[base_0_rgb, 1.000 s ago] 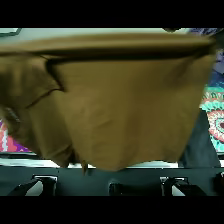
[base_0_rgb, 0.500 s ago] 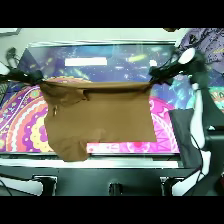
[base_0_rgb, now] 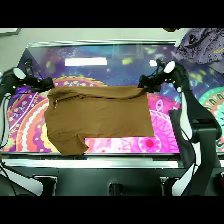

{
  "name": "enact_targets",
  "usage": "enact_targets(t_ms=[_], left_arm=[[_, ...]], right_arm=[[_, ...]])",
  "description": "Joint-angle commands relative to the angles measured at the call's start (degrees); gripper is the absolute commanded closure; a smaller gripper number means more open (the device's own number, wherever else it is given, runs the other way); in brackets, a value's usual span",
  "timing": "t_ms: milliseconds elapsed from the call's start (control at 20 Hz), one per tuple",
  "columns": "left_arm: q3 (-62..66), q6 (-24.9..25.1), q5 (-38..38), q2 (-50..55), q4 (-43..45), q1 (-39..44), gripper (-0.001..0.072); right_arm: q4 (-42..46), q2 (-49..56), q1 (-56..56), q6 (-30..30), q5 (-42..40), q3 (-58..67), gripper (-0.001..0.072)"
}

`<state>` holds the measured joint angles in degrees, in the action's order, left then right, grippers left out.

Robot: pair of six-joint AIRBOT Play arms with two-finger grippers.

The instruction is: Fold the clothes and pants, and hang the long-sleeved shirts on hangers.

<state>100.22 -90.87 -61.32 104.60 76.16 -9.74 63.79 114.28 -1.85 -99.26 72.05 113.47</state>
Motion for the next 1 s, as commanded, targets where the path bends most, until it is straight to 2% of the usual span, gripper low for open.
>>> enact_targets(t_ms=[0, 100, 150, 300, 400, 500, 600, 650, 700, 950], left_arm=[[1.81, 5.27, -12.04, -3.41, -0.07, -3.63, 0.0317], [-0.13, 5.18, -14.8, -6.95, -3.98, -7.98, 0.0317], [-2.89, 6.12, -15.23, -9.29, -6.36, -10.27, 0.0317], [-15.52, 6.91, -14.16, -17.44, -8.52, -16.28, 0.0317], [-23.8, 6.12, -12.52, -22.12, -8.7, -19.58, 0.0317], [-29.0, 3.41, -10.56, -24.92, -8.7, -21.7, 0.0317], [-30.36, 3.45, -10.62, -25.11, -8.68, -22.47, 0.0316], [-30.38, 3.48, -10.6, -25.09, -8.63, -22.49, 0.0317], [-30.38, 3.48, -10.19, -25.09, -8.66, -22.49, 0.0317], [-30.38, 3.45, -10.16, -24.81, -8.68, -22.43, 0.0317]], right_arm=[[-0.48, -5.55, 4.31, 8.85, 11.93, 0.35, 0.0232], [1.18, -10.14, 8.57, 14.53, 18.27, -1.51, 0.0233], [-1.95, -12.63, 11.47, 15.04, 18.67, -4.55, 0.0234], [-9.05, -21.4, 19.56, 21.7, 19.56, -22.51, 0.0232], [-9.73, -26.25, 22.8, 25.35, 19.32, -35.78, 0.0232], [-9.6, -28.48, 23.82, 27.3, 17.55, -45.44, 0.0223], [-9.73, -28.63, 23.34, 29.33, 15.26, -51.93, 0.0203], [-9.79, -28.63, 23.3, 29.99, 13.57, -54.4, 0.014], [-10.12, -28.63, 23.32, 30.71, 11.78, -56.72, 0.0119], [-12.33, -28.63, 23.3, 34.49, 5.92, -63.41, 0.012]])
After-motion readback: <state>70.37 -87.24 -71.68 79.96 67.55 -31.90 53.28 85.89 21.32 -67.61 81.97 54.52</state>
